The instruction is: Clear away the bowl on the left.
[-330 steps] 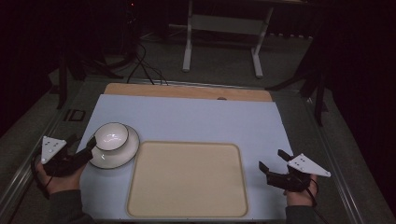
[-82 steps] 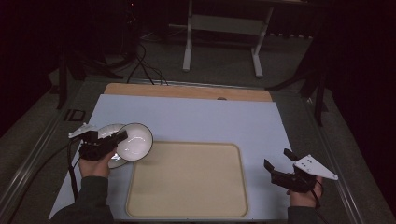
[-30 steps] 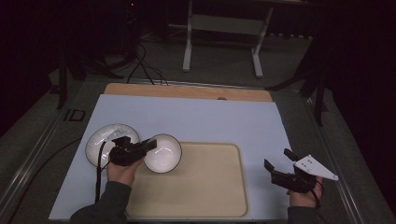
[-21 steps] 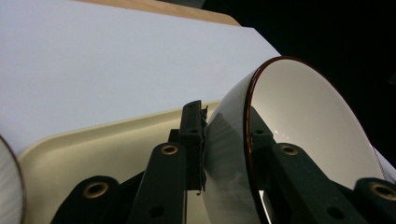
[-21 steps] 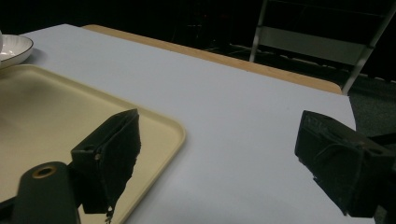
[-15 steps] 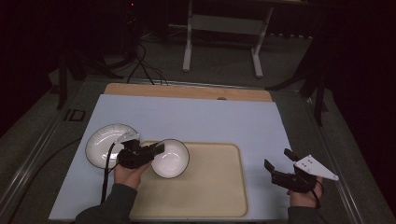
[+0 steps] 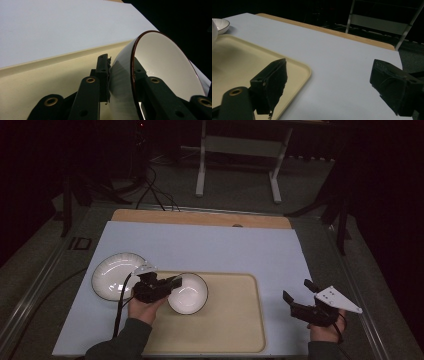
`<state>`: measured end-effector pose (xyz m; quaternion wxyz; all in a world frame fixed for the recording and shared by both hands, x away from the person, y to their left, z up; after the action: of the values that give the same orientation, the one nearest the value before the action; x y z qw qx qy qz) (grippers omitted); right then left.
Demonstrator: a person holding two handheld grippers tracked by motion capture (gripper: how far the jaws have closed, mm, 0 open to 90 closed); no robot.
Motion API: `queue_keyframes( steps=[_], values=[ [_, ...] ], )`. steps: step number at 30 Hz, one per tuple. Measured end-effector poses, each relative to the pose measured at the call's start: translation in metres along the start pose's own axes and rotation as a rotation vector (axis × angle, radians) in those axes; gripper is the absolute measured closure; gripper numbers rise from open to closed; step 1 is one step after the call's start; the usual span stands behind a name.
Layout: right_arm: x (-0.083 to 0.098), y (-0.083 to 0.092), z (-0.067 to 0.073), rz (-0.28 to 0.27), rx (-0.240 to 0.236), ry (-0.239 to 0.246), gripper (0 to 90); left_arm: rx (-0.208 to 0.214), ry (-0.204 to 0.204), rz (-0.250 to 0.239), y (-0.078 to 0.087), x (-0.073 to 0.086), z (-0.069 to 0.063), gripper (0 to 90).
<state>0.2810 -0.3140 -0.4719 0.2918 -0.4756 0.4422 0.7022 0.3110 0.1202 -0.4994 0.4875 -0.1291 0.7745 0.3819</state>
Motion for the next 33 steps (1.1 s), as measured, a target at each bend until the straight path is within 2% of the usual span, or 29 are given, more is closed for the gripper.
queue_keyframes(
  steps=[14,22,27,33],
  values=[
    [0.000,0.000,0.000,-0.001,0.000,-0.004,14.0,0.001,-0.013,0.051,-0.017,0.007,-0.006,75.7],
    [0.000,0.001,-0.001,-0.004,0.000,-0.002,14.0,-0.003,-0.006,0.061,-0.026,0.011,-0.006,75.5],
    [0.000,0.001,0.000,-0.004,0.002,0.000,14.0,-0.012,-0.018,0.088,-0.036,0.015,-0.009,75.2],
    [0.000,0.001,0.000,-0.003,0.001,-0.002,14.0,-0.024,-0.004,0.096,-0.043,0.020,-0.008,74.7]
  ],
)
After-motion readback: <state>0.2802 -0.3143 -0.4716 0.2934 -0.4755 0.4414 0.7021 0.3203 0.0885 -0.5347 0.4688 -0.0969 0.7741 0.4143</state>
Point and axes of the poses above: each handheld gripper's, and its own axes: y roughly backward along the jaws, x roughly out of its underside, z roughly to its left, the point moved 4 cm from there along -y, roughly forward along the jaws, and after that the axes turned 13 degrees about -y, right-handed, at the moved point
